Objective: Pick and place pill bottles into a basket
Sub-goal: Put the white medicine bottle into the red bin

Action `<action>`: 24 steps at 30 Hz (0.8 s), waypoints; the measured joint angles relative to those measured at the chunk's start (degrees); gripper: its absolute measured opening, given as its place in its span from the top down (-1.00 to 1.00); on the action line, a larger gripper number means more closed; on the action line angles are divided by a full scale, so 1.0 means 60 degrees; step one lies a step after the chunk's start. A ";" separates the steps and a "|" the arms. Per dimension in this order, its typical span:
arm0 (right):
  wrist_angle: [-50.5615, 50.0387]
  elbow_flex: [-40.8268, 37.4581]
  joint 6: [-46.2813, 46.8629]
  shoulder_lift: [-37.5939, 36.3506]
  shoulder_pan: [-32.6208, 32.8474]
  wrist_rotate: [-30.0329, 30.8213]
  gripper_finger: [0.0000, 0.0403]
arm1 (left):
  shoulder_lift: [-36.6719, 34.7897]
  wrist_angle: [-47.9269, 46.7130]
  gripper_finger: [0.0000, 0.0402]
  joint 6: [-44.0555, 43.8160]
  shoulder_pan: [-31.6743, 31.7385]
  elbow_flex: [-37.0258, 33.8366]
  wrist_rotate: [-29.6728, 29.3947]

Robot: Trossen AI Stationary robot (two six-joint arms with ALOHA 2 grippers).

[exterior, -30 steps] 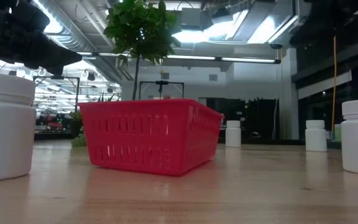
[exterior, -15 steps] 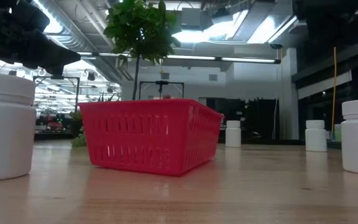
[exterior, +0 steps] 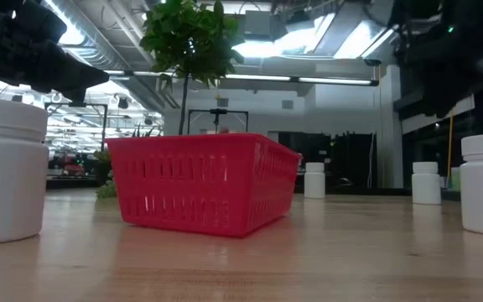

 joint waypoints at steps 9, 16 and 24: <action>0.1142 -0.0067 -0.1197 0.1340 -0.0952 -0.0339 -0.20 | 0.0000 0.0000 0.98 0.0000 0.0000 0.0000 -0.0004; 0.1236 -0.0070 -0.1429 0.1988 -0.1229 -0.0335 -0.20 | -0.0003 -0.0016 0.98 -0.0092 -0.0003 0.0000 0.0111; 0.1687 -0.0161 -0.1589 0.2279 -0.1228 -0.0575 -0.20 | 0.0000 -0.0069 0.98 -0.0373 -0.0003 0.0000 0.0834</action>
